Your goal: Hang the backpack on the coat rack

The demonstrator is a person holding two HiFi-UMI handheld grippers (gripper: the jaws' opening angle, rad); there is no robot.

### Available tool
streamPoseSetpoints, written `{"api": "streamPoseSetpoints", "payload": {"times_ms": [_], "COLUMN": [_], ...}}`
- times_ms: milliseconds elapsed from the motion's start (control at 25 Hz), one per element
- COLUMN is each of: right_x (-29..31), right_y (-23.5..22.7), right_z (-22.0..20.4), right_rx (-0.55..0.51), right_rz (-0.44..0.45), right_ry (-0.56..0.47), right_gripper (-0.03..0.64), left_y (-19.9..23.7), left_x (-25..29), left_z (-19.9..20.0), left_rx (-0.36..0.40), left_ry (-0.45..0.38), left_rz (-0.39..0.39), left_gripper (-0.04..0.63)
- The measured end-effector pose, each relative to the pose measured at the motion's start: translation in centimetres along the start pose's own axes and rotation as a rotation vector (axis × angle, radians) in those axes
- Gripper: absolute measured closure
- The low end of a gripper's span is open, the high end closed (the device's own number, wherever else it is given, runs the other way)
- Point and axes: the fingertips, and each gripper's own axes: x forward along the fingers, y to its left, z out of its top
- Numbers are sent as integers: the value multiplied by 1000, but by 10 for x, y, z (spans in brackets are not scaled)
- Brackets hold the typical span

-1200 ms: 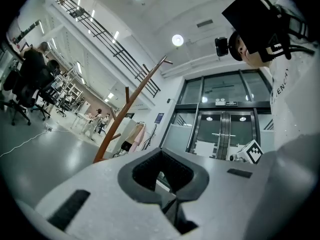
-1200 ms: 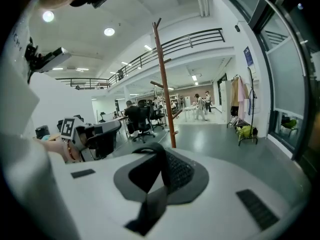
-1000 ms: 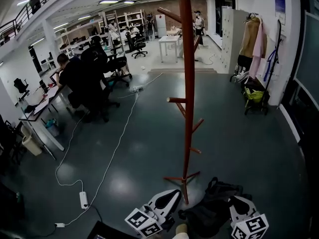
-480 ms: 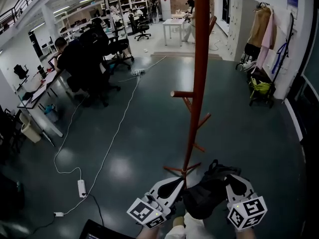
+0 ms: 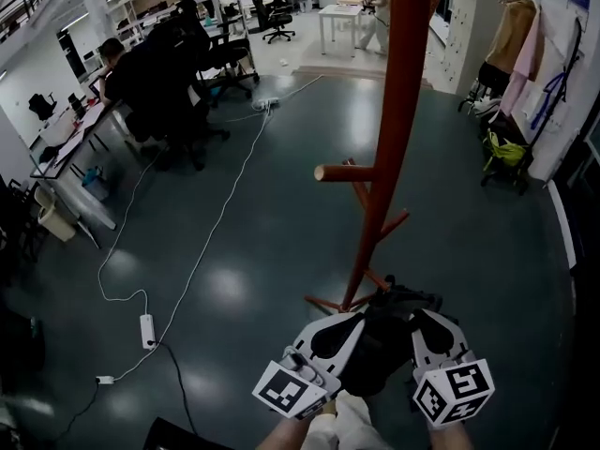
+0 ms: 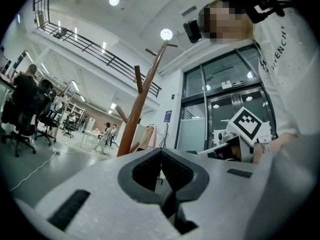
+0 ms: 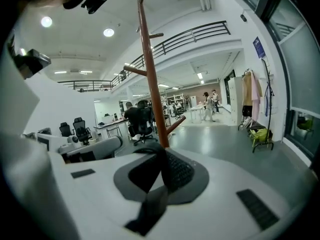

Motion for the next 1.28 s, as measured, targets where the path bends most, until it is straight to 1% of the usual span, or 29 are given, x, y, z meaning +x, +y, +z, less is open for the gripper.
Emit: {"api": "streamPoseSetpoints", "payload": {"times_ms": [320, 640, 960, 1160, 1280], "right_x": [51, 91, 119, 135, 143], "right_y": [-14, -36, -40, -38, -33], "right_z": [11, 7, -12, -23, -29], "right_rx": [-32, -33, -77, -141, -203], "right_rz": [12, 7, 5, 35, 58], "right_ry": [8, 63, 162, 240, 291], "right_gripper": [586, 586, 586, 586, 586], "left_y": [29, 56, 71, 79, 84], "left_x": [23, 32, 27, 24, 22], "left_z": [-23, -34, -54, -62, -67], "left_rx": [-37, -78, -119, -134, -141], "left_ry": [3, -5, 6, 5, 8], "left_rz": [54, 103, 151, 178, 192], "left_gripper": [586, 586, 586, 586, 586]}}
